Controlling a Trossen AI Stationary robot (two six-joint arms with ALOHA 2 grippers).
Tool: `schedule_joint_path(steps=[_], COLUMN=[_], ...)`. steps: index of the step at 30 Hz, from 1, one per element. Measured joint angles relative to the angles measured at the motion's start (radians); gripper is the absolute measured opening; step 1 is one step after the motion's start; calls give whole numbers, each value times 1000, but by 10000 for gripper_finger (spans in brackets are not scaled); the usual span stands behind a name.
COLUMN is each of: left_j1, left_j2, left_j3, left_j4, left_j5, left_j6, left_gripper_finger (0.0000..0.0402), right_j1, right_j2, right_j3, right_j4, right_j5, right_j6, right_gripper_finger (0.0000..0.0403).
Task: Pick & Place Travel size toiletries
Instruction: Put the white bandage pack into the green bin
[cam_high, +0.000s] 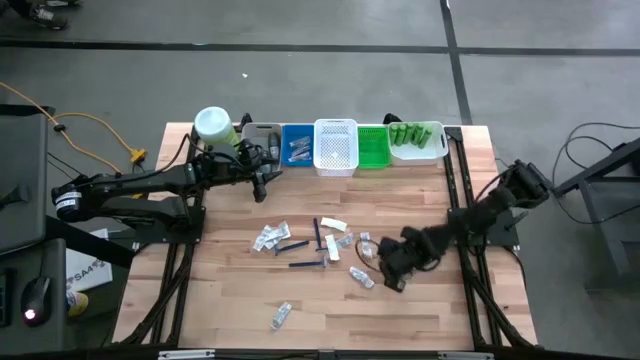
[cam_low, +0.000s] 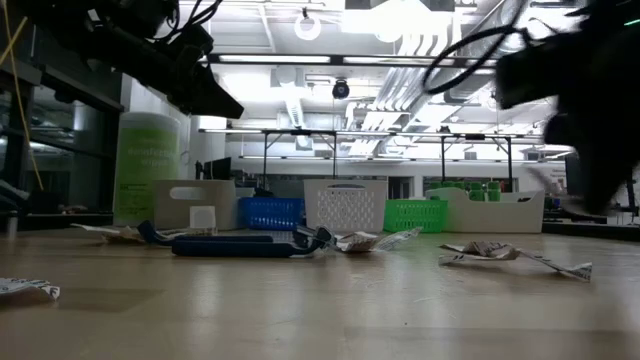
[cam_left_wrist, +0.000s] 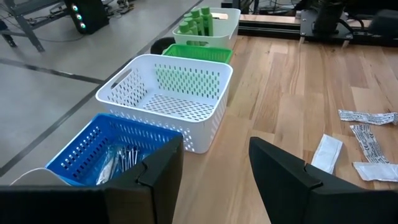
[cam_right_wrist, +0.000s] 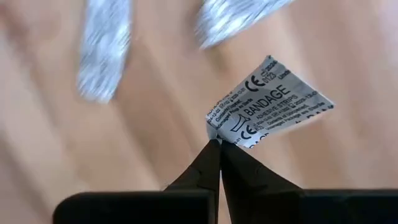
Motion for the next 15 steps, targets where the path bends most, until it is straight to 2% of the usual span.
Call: schedule_joint_path(steps=[10, 15], left_j1=[0, 0], left_j2=[0, 0], left_j3=[0, 0], left_j4=[-4, -4], left_j5=[-1, -1], left_j6=[3, 3], left_gripper_finger=[184, 184], right_j1=[-359, -538], right_j2=[0, 0], right_j3=[80, 114], right_j4=[-56, -51], right_j5=[29, 89], right_j6=[-289, -458], right_gripper_finger=[3, 3])
